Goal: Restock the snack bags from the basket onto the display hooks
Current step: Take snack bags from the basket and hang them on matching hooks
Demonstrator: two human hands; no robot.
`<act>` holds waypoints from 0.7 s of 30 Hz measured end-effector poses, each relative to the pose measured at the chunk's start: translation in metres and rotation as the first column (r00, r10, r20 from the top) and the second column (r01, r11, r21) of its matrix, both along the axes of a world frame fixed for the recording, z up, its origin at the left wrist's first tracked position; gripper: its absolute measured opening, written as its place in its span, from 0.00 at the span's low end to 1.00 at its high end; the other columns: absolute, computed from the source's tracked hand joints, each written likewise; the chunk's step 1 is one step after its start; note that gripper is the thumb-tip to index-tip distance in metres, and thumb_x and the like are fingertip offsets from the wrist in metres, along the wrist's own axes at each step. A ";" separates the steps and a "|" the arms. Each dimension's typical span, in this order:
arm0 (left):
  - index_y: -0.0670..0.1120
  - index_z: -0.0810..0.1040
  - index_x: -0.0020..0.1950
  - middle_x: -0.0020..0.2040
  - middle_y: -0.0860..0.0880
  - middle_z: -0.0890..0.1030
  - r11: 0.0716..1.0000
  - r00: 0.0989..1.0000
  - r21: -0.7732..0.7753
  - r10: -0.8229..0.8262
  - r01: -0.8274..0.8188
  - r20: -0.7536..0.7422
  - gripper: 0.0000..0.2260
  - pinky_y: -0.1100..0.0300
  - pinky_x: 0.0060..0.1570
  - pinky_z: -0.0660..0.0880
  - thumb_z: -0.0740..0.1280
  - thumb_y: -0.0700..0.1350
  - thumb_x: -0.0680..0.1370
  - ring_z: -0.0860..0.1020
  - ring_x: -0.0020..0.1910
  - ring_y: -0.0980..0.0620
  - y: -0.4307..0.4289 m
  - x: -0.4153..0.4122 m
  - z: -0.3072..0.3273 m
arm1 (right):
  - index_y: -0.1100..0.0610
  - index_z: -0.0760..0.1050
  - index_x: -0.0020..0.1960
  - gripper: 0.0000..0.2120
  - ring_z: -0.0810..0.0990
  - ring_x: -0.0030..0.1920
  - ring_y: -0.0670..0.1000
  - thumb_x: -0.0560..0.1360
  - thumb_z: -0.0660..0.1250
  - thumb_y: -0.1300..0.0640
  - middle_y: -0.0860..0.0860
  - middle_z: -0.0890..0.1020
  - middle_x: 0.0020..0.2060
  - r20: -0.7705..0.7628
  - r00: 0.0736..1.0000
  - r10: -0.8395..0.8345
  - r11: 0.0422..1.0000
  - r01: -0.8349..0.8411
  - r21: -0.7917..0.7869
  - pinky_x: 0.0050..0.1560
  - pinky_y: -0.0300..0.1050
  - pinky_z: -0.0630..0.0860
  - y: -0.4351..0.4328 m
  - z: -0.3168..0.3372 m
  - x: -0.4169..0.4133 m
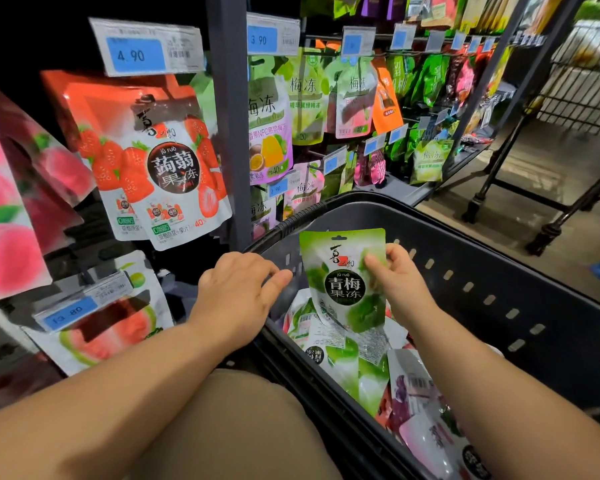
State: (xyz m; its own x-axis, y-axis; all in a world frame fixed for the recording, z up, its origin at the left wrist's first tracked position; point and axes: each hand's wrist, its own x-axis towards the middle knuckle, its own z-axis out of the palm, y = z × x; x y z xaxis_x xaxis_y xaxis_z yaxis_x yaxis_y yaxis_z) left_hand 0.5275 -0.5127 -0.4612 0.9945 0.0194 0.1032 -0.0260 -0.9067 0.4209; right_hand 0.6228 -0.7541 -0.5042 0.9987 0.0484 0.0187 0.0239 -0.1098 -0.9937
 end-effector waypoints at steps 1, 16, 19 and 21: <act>0.56 0.78 0.55 0.54 0.59 0.74 1.000 1.000 -0.001 0.002 -0.002 -0.001 0.19 0.52 0.56 0.62 0.50 0.60 0.81 0.64 0.62 0.52 0.000 0.000 0.000 | 0.54 0.73 0.51 0.07 0.83 0.41 0.50 0.78 0.68 0.63 0.50 0.84 0.42 -0.013 0.999 0.031 0.999 -0.031 0.007 0.43 0.47 0.82 0.001 -0.002 -0.001; 0.57 0.74 0.66 0.62 0.59 0.73 1.000 0.994 0.013 -0.001 0.003 -0.105 0.41 0.50 0.62 0.61 0.41 0.74 0.63 0.62 0.68 0.53 -0.005 -0.002 0.009 | 0.56 0.76 0.54 0.07 0.85 0.43 0.49 0.81 0.61 0.64 0.51 0.86 0.43 0.043 0.999 -0.022 0.947 0.007 0.320 0.43 0.45 0.82 0.023 0.034 -0.006; 0.58 0.75 0.62 0.49 0.60 0.75 0.997 0.995 -0.080 0.004 -0.011 -0.096 0.43 0.50 0.62 0.61 0.41 0.79 0.62 0.69 0.61 0.54 -0.009 -0.003 0.015 | 0.60 0.76 0.57 0.08 0.85 0.44 0.52 0.81 0.60 0.64 0.55 0.86 0.45 0.060 0.998 0.021 0.927 -0.042 0.372 0.43 0.47 0.82 0.037 0.044 -0.013; 0.60 0.75 0.56 0.44 0.62 0.76 0.963 0.995 -0.266 0.007 -0.034 -0.100 0.37 0.48 0.69 0.57 0.49 0.82 0.63 0.73 0.54 0.59 -0.013 -0.004 0.020 | 0.63 0.76 0.58 0.09 0.85 0.46 0.55 0.81 0.60 0.63 0.58 0.86 0.48 0.067 0.996 0.060 0.912 -0.082 0.402 0.46 0.50 0.82 0.048 0.048 -0.019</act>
